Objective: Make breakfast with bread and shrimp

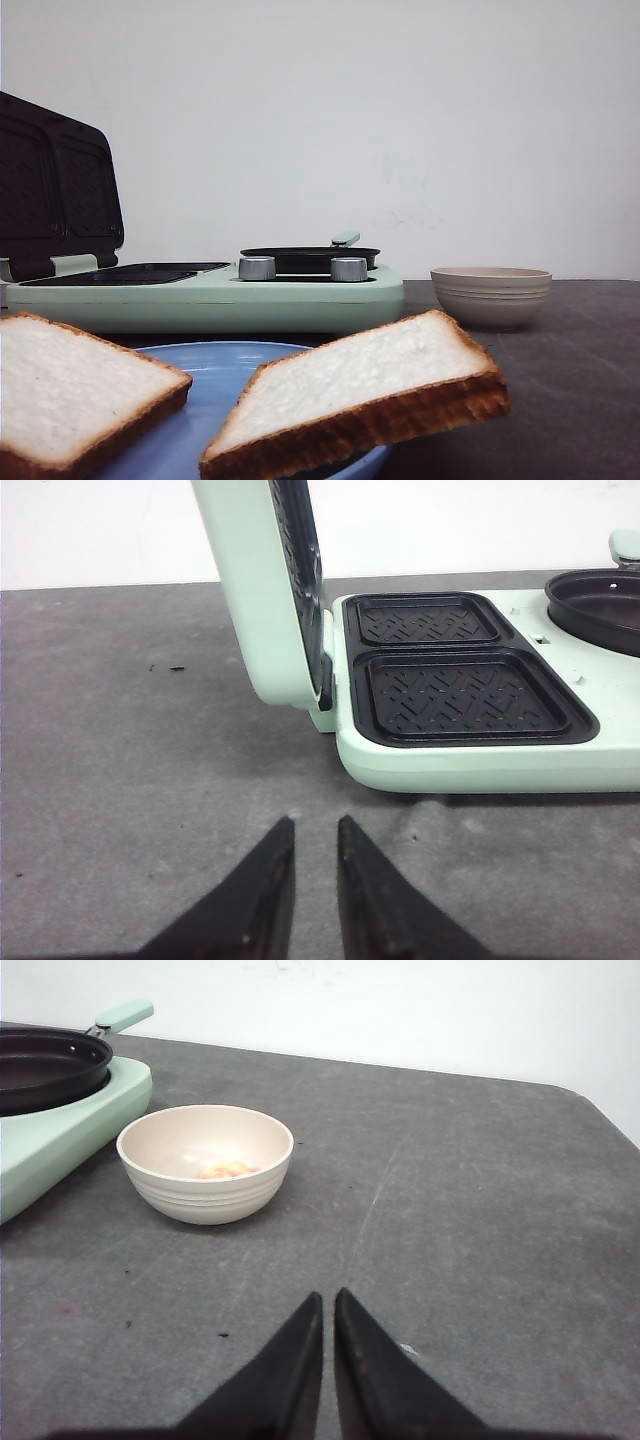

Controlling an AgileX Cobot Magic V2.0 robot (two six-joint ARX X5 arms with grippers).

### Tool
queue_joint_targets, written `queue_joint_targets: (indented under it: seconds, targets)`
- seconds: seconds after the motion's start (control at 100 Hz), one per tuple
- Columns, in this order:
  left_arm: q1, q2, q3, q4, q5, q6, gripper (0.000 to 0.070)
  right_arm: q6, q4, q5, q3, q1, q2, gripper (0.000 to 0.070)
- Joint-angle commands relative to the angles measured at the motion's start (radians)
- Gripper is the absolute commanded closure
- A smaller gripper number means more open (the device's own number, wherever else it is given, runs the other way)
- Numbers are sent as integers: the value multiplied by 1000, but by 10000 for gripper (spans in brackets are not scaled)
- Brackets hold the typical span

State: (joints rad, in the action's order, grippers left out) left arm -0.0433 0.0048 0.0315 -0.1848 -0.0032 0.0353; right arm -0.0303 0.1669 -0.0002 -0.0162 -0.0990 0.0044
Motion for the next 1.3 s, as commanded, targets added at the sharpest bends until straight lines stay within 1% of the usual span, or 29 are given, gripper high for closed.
queue_joint_targets:
  seconds: [0.0,0.39,0.68,0.84,0.9,0.98,1.07,1.21,1.29]
  targets:
    - [0,0,-16,-2,0,4,700,-6,-14,0,4,-3,-1,688]
    - [0,0,-16,-2,0,-2,700,7,-13,0,4,-3,-1,688]
    - [0,-1,-16,-2,0,-2,700,105,-13,0,4,-3,-1,688]
    - [0,0,-16,-2,0,-6,700,122,-5,0,4,-3,-1,688]
    - [0,-1,-16,-2,0,-41,700,138,-1,0,4,-3,-1,689]
    - [0,0,-16,-3,0,-117,700,155,3,0,4,-3,-1,689]
    - [0,-1,-16,-3,0,-184,700,171,9,0,4,-3,-1,690]
    - [0,0,-16,-3,-2,-289,700,274,13,0,4,-3,-1,694]
    - [0,0,-16,-3,-23,-350,698,318,14,0,3,-3,0,694]
